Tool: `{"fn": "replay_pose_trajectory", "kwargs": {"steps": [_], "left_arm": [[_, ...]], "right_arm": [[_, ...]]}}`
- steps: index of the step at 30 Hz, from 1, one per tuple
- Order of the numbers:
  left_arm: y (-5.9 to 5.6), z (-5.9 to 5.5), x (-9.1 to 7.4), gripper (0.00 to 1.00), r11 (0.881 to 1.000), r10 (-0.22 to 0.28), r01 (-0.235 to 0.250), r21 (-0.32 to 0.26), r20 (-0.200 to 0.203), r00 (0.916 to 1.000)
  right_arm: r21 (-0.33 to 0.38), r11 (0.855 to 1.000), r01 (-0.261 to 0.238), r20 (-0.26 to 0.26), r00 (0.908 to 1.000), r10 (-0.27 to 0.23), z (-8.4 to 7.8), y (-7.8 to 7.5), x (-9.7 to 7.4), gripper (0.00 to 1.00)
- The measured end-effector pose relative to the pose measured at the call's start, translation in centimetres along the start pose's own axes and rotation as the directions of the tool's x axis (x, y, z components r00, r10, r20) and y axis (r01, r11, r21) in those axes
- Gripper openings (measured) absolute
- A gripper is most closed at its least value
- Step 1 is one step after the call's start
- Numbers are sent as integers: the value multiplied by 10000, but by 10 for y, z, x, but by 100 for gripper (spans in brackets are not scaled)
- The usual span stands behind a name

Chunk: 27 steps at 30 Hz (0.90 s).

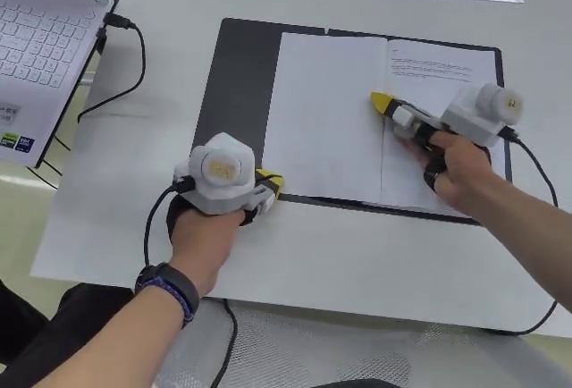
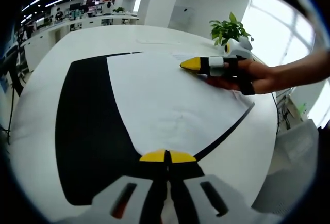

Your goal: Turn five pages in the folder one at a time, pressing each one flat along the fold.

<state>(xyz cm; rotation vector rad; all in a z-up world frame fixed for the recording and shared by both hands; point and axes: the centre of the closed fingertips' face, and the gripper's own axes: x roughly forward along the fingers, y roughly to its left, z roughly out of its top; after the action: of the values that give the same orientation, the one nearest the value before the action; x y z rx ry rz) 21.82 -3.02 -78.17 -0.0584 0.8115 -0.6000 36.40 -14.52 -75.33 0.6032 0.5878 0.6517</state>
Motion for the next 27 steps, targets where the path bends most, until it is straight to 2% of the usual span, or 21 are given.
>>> {"fn": "replay_pose_trajectory", "kwargs": {"steps": [7, 10, 13, 16, 22, 24, 27], "left_arm": [[2, -1, 2, 0, 10000, -9, 9, -30, -24, 10000], [5, -3, 5, 0, 10000, -16, 16, 60, 0, 10000], [6, -2, 5, 0, 10000, -36, 37, 47, -19, 10000], [6, -3, 6, 0, 10000, -41, 41, 54, -34, 10000], [7, -4, 6, 0, 9995, -74, 72, 320, 47, 10000], [7, -4, 6, 0, 9997, -70, 69, 245, 60, 10000], [7, -4, 6, 0, 9996, -26, 25, 266, 28, 10000]], "right_arm": [[250, 9990, 358, 646, 9972, -373, 24, -19, 20, 0], [675, 9966, 477, 1061, 9928, -547, 34, -28, 26, 0], [697, 9961, 544, 1157, 9913, -622, 39, -31, 30, 0], [790, 9948, 642, 1299, 9887, -742, 46, -43, 38, 0], [796, 9932, 854, 1340, 9864, -956, 58, -56, 54, 0], [930, 9906, 1004, 1535, 9816, -1139, 64, -60, 58, 0], [1950, 9771, 848, 2219, 9666, -1281, 83, -75, 66, 0]]}}
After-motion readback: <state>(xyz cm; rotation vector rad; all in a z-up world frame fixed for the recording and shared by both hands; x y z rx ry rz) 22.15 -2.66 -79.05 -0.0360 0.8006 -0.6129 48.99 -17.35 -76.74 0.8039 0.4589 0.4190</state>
